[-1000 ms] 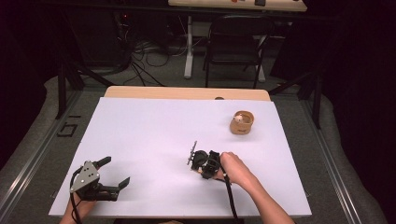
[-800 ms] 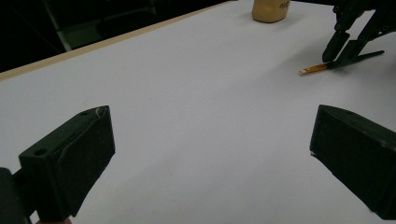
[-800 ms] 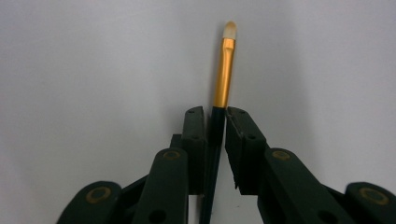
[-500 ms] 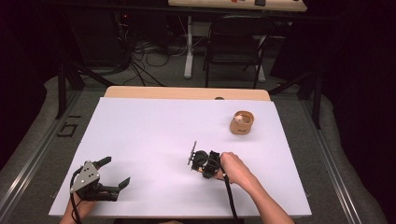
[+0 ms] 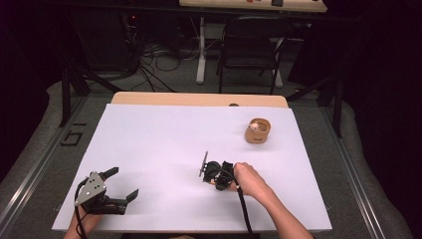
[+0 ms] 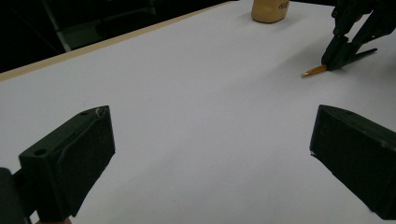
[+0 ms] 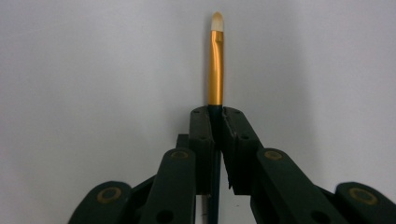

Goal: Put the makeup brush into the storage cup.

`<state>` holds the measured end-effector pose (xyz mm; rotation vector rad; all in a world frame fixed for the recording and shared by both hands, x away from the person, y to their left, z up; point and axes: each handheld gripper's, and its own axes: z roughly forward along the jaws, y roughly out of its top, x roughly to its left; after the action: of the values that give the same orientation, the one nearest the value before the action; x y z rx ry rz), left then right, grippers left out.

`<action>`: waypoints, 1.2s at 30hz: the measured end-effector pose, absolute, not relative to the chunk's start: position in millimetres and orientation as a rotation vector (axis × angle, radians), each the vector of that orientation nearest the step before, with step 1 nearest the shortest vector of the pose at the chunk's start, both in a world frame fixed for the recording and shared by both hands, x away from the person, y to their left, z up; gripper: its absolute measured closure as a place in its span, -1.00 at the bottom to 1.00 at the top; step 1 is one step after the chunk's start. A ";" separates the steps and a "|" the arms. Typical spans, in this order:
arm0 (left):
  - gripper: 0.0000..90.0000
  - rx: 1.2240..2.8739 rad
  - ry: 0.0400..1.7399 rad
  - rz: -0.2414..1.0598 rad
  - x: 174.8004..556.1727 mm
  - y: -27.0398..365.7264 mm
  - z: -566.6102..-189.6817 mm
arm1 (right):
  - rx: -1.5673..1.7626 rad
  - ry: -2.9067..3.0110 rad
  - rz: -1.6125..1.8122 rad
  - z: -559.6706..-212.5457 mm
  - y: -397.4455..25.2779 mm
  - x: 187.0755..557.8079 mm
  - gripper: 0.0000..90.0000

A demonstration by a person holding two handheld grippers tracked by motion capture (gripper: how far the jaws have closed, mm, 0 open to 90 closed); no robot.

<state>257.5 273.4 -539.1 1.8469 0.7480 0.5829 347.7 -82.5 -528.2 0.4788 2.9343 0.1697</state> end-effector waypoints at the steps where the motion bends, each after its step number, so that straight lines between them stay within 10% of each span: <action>1: -1.00 1.847 0.748 0.583 257.5 273.5 -539.1 | 0.482 2.935 0.172 -528.1 -82.7 347.7 0.84; 36: -1.00 1.847 0.745 0.584 257.7 272.8 -539.2 | 0.490 2.865 0.236 -509.2 -92.9 344.1 0.86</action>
<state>257.7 272.8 -539.2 1.8473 0.7447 0.5835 344.1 -92.9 -509.2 0.4901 2.8655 0.2359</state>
